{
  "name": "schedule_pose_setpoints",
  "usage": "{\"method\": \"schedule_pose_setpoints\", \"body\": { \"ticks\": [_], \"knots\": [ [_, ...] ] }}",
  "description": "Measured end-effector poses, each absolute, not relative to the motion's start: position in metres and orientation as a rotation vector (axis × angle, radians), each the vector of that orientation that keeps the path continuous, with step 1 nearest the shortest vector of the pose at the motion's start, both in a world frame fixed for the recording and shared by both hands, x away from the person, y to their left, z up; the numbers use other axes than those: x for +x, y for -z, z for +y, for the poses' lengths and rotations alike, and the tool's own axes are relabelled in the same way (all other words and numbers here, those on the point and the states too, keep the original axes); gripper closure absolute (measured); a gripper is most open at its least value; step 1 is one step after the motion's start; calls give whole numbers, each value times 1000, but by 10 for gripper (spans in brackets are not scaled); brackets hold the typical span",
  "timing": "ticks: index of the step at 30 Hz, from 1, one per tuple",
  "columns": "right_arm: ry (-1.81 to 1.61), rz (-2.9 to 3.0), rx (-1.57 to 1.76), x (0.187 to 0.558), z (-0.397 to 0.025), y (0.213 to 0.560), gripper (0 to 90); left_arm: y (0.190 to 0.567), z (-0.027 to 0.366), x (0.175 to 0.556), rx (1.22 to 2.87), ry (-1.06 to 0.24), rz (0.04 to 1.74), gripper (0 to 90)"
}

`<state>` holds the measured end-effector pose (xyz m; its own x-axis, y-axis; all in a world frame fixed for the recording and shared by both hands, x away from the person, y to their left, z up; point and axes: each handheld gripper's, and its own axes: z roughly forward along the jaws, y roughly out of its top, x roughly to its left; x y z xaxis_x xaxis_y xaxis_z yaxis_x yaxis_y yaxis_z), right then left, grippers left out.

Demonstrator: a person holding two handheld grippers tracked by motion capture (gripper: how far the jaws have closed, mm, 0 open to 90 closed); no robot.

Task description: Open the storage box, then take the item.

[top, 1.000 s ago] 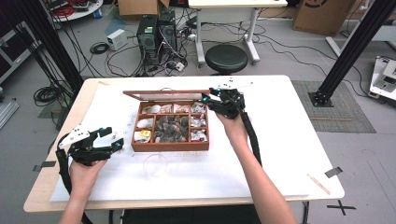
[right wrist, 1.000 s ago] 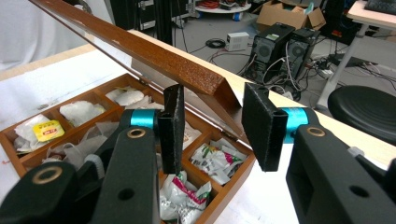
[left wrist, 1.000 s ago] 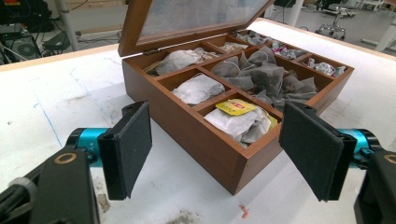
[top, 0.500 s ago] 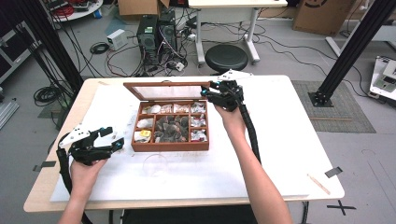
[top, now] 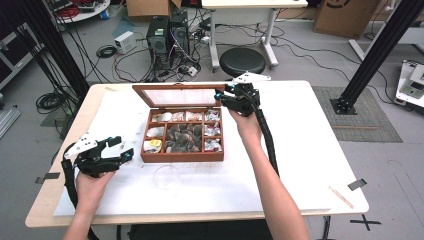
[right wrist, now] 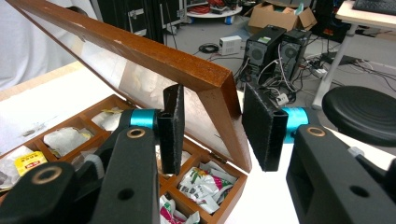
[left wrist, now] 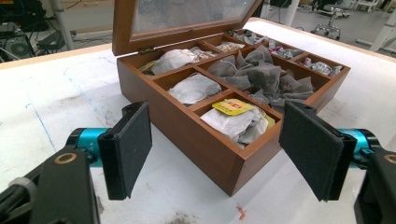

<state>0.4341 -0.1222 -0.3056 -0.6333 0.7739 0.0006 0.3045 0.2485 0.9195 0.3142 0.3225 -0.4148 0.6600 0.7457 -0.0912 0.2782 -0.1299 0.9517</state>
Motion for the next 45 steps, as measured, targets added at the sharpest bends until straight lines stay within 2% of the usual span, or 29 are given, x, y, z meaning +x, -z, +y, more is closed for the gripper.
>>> {"method": "schedule_pose_setpoints", "body": {
  "ticks": [17,29,37,43,45],
  "knots": [
    [-1362,2062,984,434,-121,306,594,407,326,316,1648,-475,841,255],
    [-1356,2062,986,434,-121,305,594,387,309,327,1690,-437,750,259],
    [-1360,2060,987,434,-120,306,587,382,285,343,1766,-382,699,315],
    [-1360,2060,981,434,-120,306,580,381,268,358,1800,-327,692,411],
    [-1361,2059,983,435,-120,306,580,380,262,362,1820,-326,682,417]
  ]
}}
